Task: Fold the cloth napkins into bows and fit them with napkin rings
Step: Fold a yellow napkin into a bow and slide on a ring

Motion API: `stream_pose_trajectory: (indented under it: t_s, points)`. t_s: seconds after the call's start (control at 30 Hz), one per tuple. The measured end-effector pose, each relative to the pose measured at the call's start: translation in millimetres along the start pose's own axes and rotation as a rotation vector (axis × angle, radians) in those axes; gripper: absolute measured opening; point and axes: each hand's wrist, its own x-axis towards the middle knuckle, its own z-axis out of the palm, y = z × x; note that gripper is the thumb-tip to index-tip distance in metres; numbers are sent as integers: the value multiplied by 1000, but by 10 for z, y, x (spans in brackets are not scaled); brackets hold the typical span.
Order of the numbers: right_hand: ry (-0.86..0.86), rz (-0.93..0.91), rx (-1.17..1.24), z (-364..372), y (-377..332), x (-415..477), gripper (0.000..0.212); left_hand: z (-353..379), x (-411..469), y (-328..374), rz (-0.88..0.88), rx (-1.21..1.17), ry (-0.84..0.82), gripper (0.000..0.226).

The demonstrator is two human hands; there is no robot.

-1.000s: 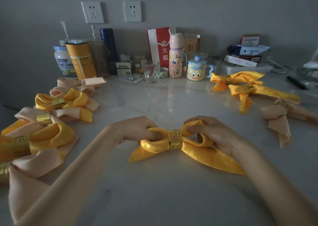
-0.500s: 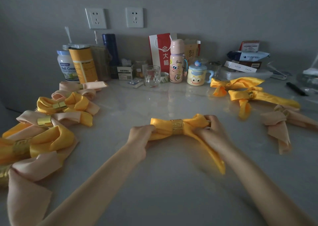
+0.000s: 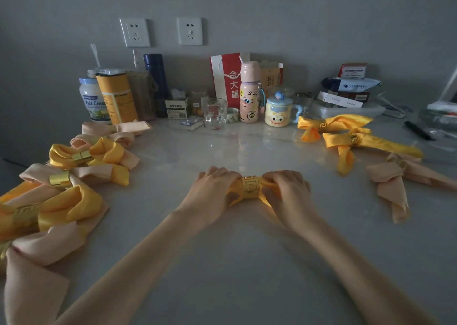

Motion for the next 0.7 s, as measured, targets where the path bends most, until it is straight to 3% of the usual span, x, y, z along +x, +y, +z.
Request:
stream_pose_trajectory:
  t_s: [0.13,0.23,0.33,0.4,0.47,0.6,0.7]
  points:
    - [18,19,27,-64,74,58,20,-106,68,-45,-85,-284,-9,20]
    - [-3,12,53,-87,95,77,16,-233,65,-159,-259,-487,-155,16]
    - [151,46,92,-63,116,65,22,-295,-1,-216,-416,-843,-265,15]
    - [210,130,155,-56,101,43,23,-265,-7,-240,-451,-781,-191,13]
    - [161,179,93,-28,94,19,17,-229,9,-238,-512,-585,-30,12]
    - [7,164,28,-19,16,-27,32,-200,-83,-191,-754,-438,139,55]
    - [-53,129,19,-10,-58,-60,34,-137,-223,-65,-736,-446,161,35]
